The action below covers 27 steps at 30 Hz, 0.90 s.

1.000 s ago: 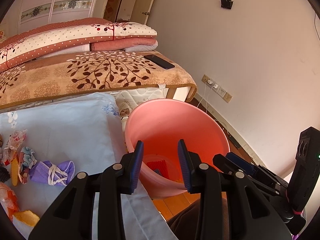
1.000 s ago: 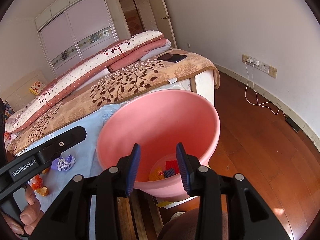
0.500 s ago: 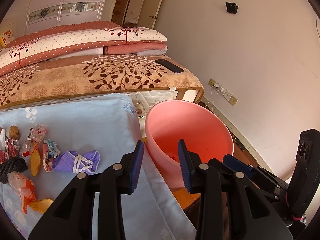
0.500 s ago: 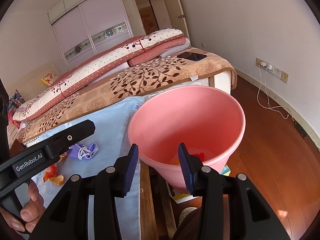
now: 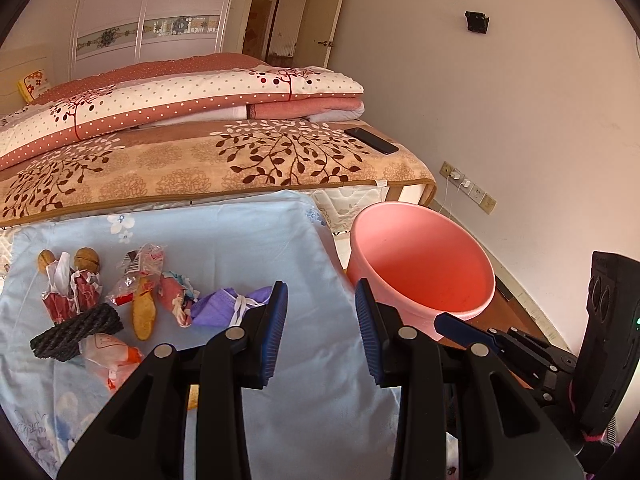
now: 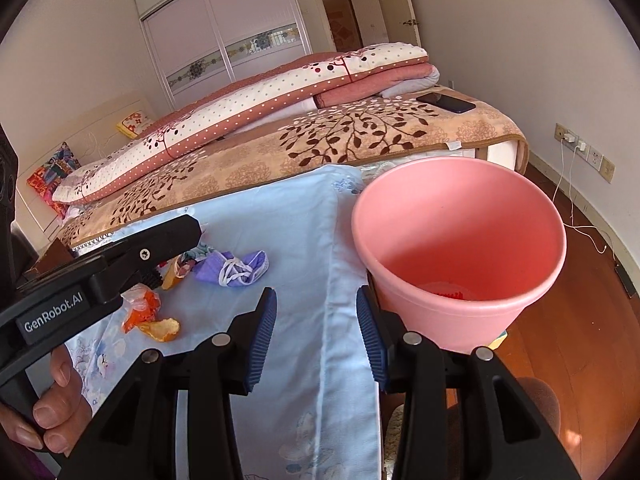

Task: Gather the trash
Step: 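Move both tools back over the remaining trash on the sheet, then grasp the black foam net with the left tool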

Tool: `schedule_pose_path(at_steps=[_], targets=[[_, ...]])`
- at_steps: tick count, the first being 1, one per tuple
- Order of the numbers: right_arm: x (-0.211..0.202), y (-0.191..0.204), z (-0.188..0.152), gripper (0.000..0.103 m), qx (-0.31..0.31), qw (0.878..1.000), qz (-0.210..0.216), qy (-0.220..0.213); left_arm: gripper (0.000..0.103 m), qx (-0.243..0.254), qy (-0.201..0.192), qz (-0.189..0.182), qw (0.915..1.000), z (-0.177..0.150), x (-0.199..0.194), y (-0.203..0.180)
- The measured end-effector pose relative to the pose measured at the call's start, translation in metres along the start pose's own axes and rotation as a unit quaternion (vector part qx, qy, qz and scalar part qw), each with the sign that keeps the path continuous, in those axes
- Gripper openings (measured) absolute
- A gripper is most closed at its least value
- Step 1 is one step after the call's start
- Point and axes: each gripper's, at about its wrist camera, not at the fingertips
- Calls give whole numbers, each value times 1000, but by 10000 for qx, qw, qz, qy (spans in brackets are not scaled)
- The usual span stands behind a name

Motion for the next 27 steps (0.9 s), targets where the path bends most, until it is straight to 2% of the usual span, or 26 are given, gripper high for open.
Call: schedule_pose_path(at_steps=[12,17,27], targets=[[7,43,8,41,-418,9989,179,86,36,-204,16,343,9992,-4,-37,63],[11,52,15,43,-442,9987,225,107,36,14,73,623,9980,-5,-52,92],[32,64,17,44,-490,9975,332,380,36,630,605,924,9919,-17,-57,139]])
Point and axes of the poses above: each gripper's, at about its wrist camera, not at the fingertips, and x roughly the way its jaws point, y to its left, z to its top, and after that the axes turned 2 degrees about -x, right-handed
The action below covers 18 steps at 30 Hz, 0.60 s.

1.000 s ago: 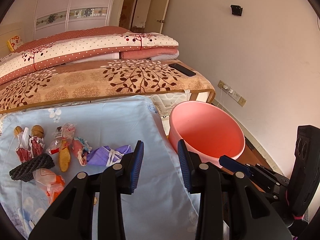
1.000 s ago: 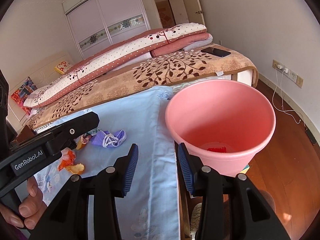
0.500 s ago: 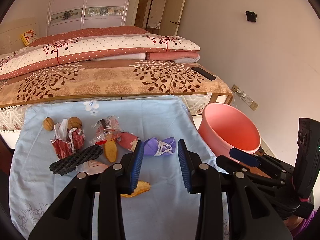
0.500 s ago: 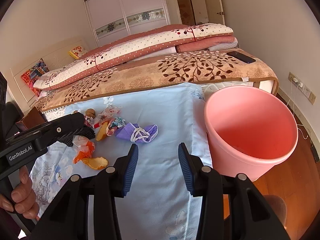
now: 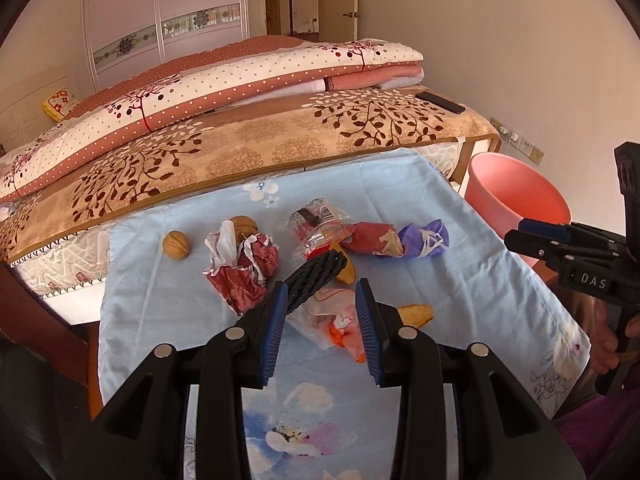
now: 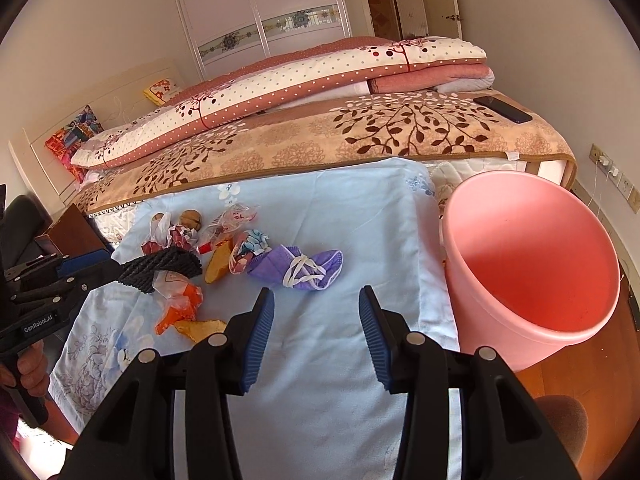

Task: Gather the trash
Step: 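Grasp the black foam net with the left tool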

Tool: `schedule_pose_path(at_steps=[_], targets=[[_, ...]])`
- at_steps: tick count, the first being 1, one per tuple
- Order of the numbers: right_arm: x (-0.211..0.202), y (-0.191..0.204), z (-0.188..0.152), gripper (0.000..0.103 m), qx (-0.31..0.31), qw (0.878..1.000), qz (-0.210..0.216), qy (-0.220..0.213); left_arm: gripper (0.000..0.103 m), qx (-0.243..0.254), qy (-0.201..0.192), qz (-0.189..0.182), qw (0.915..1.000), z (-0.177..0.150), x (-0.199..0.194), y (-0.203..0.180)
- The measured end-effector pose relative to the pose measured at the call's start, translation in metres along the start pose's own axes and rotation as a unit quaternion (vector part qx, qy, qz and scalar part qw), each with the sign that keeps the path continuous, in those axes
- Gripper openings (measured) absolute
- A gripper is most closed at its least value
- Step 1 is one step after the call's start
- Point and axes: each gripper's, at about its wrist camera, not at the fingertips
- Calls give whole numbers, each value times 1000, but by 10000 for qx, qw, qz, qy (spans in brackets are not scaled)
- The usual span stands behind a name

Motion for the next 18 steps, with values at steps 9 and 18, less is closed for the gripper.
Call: schedule_pose_path(at_steps=[9,18], targets=[[21,11,4,44,27,9992,291,261,36,505,305,-73,9982,2,28,7],[32,33,6,49,-203,9959,769,434,36,540,351,4,9979,-3,46,24]])
Point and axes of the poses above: each gripper's, at about its wrist camera, not at the fingertips, and x roughly the way its jaws point, y to its left, z to its top, and after that the axes turned 2 degrees about -x, right-handed
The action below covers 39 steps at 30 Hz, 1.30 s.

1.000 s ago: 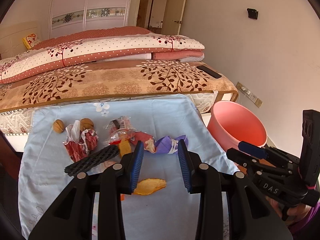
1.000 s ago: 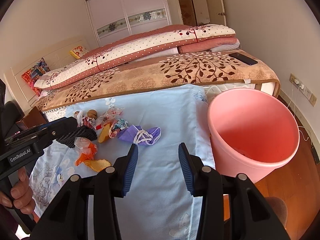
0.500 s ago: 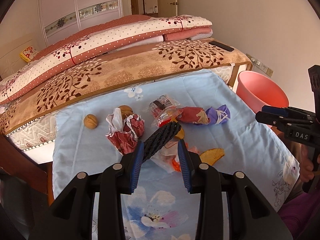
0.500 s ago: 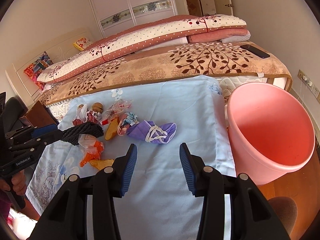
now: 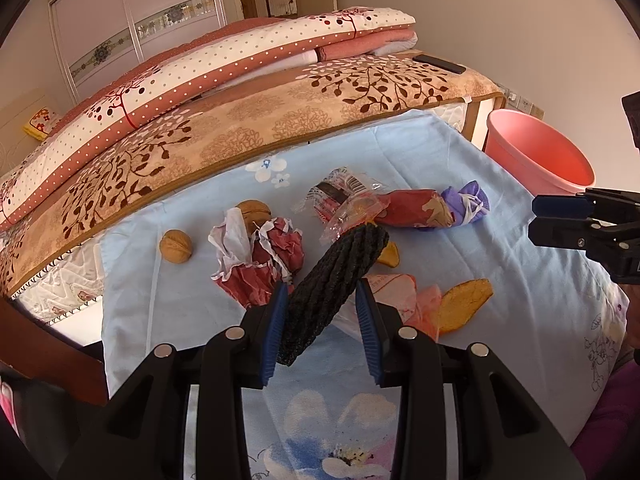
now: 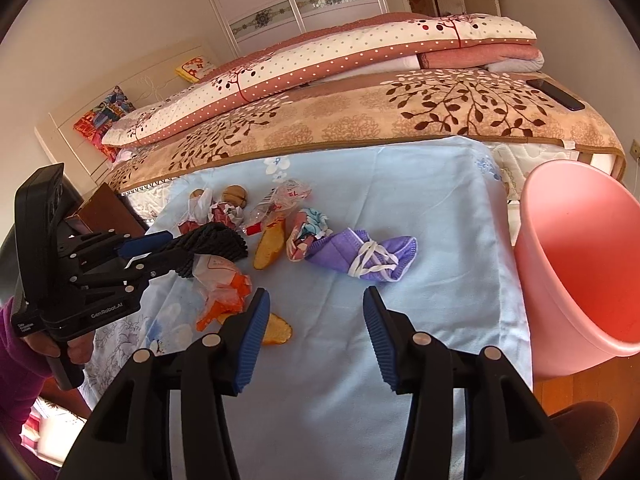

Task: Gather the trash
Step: 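Grasp the black foam net with the left tool, then close the right tool on the pink and blue candy wrapper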

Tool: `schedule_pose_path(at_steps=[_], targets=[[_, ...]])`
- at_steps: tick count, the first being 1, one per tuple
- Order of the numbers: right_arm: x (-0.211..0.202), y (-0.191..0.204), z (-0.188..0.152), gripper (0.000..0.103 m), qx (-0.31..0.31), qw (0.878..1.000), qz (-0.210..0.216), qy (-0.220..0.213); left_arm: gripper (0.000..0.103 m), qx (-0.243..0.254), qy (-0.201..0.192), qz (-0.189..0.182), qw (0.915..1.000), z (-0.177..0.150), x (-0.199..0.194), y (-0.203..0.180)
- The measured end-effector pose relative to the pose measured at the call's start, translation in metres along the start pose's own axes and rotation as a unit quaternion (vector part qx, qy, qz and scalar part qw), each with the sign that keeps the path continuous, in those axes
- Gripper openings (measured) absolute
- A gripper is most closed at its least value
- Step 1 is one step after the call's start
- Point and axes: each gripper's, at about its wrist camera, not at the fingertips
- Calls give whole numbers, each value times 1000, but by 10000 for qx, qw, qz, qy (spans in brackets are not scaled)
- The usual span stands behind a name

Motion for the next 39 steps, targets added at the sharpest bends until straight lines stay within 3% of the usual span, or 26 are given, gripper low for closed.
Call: schedule_pose_path(at_steps=[5,11,17,29,33,35,39], targets=[[11,20,3,49,-242,9992,271,136,35,-116,-52,-68,9999,-9,1,8],[24,36,7,49,-450,9981,349,233,11,-477,-179,-167,9986,-17,-8,18],[32,28,19,50,-285,9993,170,145,9,-862,-372,-174,9954,-24,-21,27],[69,25,46,49,-306,9992,-183,167,9,-1604,-582,-584,9836,-34,-47,33],[84,23,46,34,-340,9983,-338,324,9,-1709,-628,-650,9811,-35,-50,31],[90,20,44,18,-313,9981,-337,418,9,-1751,-634,-679,9802,-35,-49,29],[85,16,41,14,-227,9988,-245,372,9,-1783,-653,-727,9791,-33,-49,25]])
Point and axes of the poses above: each gripper's, at about its wrist camera, not at the fingertips, and x roughly the way its jaws point, y to its left, z to its top, and after that the axes turned 2 degrees about -x, right-handed
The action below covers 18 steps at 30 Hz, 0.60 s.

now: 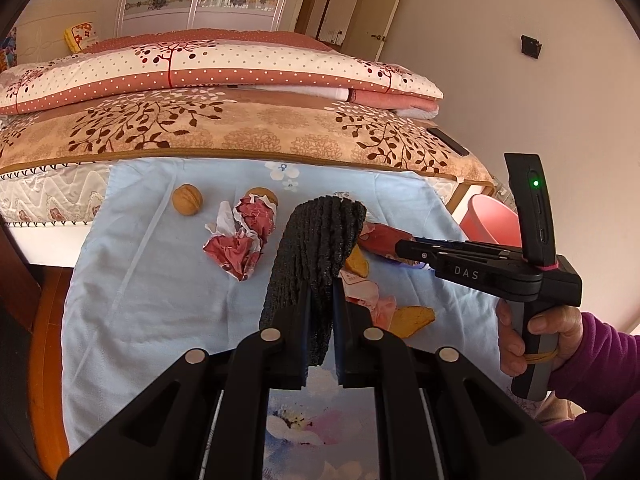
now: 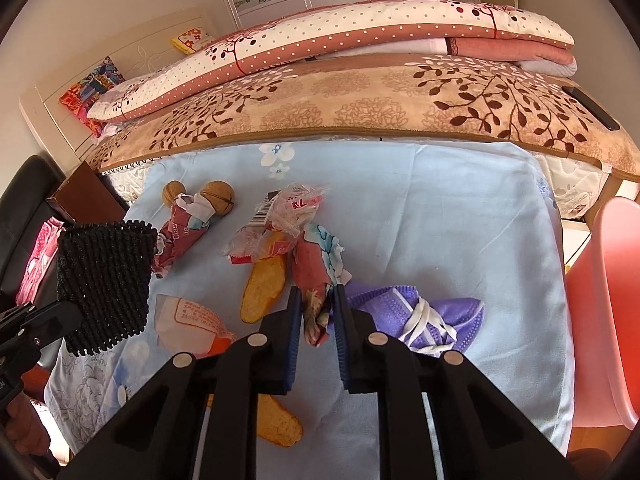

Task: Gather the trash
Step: 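Close the right tool on the pink and blue candy wrapper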

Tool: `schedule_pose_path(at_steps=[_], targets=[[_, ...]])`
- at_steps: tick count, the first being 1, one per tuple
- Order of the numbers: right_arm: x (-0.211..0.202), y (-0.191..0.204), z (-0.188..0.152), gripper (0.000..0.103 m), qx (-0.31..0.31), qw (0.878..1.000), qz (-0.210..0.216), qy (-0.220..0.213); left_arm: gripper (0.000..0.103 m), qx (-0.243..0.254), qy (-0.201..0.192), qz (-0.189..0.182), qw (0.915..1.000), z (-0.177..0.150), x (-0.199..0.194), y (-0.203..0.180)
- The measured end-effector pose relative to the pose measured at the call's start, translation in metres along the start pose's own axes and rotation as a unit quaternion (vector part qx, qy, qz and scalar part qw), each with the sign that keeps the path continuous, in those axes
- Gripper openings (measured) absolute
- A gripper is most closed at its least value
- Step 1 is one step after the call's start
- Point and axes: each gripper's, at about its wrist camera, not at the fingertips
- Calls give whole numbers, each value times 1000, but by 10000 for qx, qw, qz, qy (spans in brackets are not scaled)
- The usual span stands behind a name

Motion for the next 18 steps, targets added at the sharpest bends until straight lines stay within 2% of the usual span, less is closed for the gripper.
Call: schedule_pose_path(at_steps=[9,18], targets=[[-46,-7,-7,14,254,9990,145,-330,9,-153,-107,-86,9998,6,1,-10],[-91,-17,-17,14,384,9963,29,-765,9,-220,-227,-209,9993,13,0,-27]])
Point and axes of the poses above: each gripper's, at about its wrist camera, not at the fingertips, and x roughly the way its jaws point, y to its left, z to its top, and after that the axes turned 2 degrees about -x, right-handed
